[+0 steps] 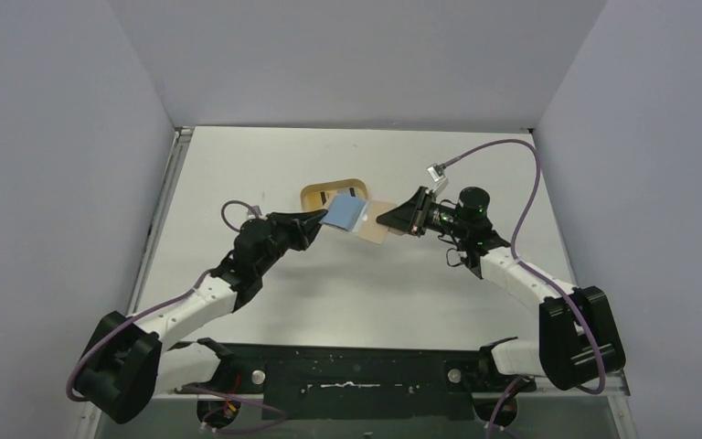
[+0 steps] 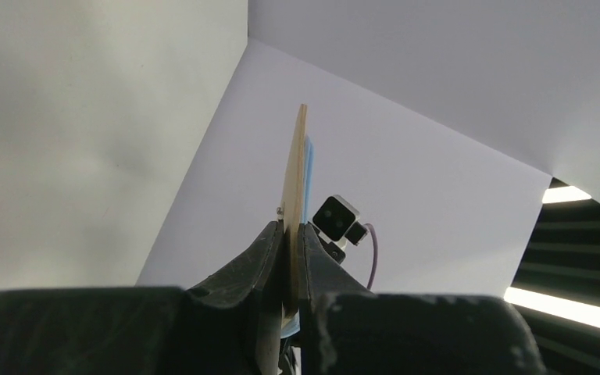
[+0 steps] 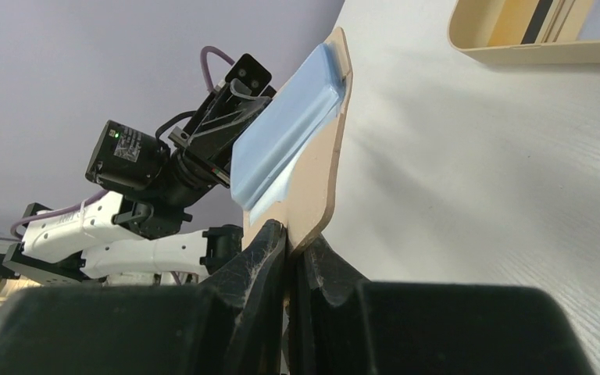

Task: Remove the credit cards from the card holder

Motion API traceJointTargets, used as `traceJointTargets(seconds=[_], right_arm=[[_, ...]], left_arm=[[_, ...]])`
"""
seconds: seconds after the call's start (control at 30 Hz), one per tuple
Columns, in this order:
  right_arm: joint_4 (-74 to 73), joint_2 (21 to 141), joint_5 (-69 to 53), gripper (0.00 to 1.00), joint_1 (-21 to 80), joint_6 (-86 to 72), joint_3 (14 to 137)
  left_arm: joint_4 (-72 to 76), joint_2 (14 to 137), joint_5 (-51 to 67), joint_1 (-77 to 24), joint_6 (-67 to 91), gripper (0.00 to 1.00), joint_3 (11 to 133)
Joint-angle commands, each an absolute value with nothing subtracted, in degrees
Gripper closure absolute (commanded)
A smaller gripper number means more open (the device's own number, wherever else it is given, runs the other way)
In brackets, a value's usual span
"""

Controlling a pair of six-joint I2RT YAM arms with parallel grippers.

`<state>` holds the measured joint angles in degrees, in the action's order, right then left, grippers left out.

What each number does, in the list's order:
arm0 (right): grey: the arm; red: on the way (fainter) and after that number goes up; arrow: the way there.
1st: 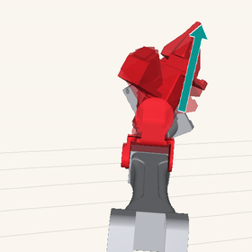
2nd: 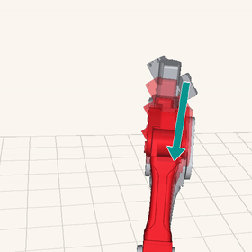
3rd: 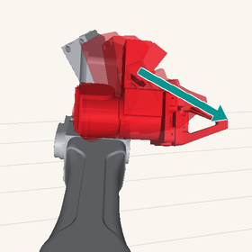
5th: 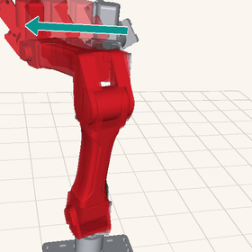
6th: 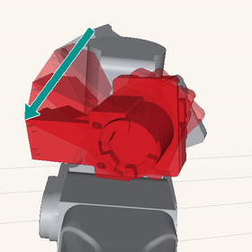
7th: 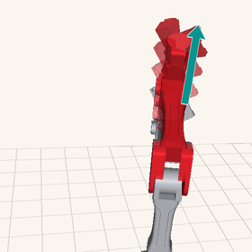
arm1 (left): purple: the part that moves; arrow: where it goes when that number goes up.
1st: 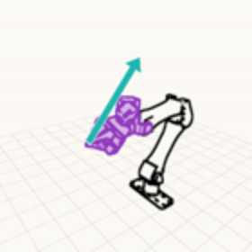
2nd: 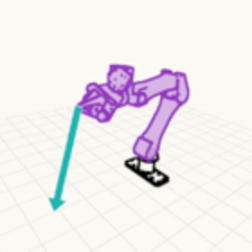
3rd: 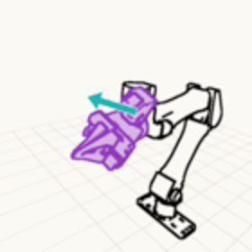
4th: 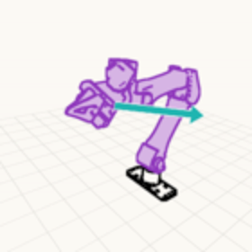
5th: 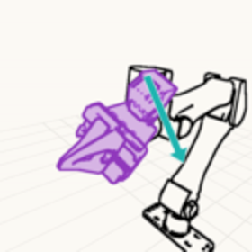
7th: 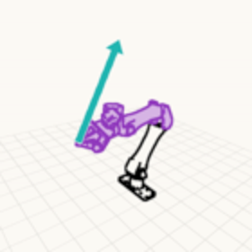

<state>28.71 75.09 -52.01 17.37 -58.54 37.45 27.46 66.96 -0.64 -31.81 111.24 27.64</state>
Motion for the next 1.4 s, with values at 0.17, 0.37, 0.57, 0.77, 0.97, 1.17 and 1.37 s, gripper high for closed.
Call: traceJointTargets(seconds=[0.17, 0.37, 0.57, 0.77, 0.97, 1.17, 1.37], right_arm=[[32.8, 73.9, -53.2, 1.0, 16.5, -57.6, 36.8], [32.0, 75.0, -53.0, 1.0, 16.6, -56.8, 36.4], [18.7, 75.5, -50.5, 0.87, 17.9, -48.7, 39.9], [9.5, 77.2, -47.6, 0.16, 20.0, -41.8, 42.6], [8.5, 79.6, -46.8, 0.0, 19.7, -40.3, 44.7], [7.0, 83.2, -45.3, 0.0, 18.7, -38.5, 48.3], [8.8, 86.6, -44.4, 0.0, 20.2, -38.6, 50.6]], left_arm=[[19.3, 62.5, -6.5, -28.6, 102.0, 1.0, 32.0], [14.7, 61.8, -7.0, -28.5, 92.7, 1.0, 35.9], [7.1, 59.6, -8.9, -28.5, 77.6, 1.0, 41.3], [3.2, 59.0, -10.2, -28.5, 65.1, 1.0, 43.7], [3.5, 61.5, -11.2, -29.4, 55.4, 1.0, 44.5], [0.1, 64.5, -19.7, -34.5, 41.3, 1.0, 48.4], [1.2, 67.9, -22.6, -36.3, 40.8, 1.0, 47.7]])
